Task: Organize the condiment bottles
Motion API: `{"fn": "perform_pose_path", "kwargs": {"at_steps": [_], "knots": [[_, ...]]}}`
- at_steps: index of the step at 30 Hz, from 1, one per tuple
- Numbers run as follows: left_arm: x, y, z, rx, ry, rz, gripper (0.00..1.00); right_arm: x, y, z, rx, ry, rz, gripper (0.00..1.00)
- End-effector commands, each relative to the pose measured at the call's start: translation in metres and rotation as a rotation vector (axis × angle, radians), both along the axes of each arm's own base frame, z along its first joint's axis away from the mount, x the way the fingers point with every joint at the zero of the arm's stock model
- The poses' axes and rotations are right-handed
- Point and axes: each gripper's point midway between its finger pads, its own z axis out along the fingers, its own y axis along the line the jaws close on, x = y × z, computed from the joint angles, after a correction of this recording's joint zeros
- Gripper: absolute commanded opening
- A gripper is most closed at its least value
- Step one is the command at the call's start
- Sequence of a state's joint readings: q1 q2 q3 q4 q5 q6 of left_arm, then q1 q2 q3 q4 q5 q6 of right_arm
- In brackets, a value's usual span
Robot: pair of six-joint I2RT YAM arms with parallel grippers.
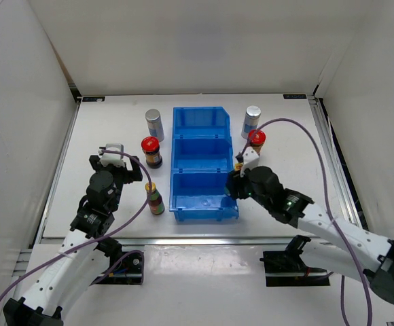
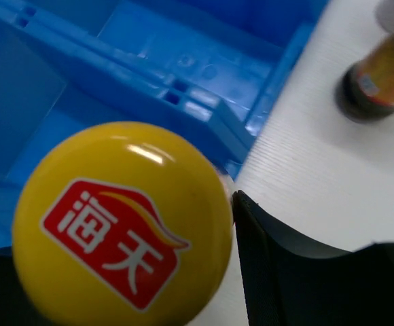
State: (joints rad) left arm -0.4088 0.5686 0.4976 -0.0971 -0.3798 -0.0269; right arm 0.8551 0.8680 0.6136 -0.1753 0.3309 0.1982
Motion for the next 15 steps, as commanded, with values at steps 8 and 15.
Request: {"fn": "perform_pose_path", "kwargs": {"at_steps": [8, 15], "knots": [[0.001, 0.003, -0.001, -0.011, -0.01, 0.021, 1.0, 0.026, 0.079, 0.034, 0.165, -0.141, 0.086, 0.0], [0.0, 0.004, 0.001, -0.014, -0.018, 0.021, 1.0, 0.019, 0.094, 0.001, 0.133, -0.081, 0.079, 0.0]]}}
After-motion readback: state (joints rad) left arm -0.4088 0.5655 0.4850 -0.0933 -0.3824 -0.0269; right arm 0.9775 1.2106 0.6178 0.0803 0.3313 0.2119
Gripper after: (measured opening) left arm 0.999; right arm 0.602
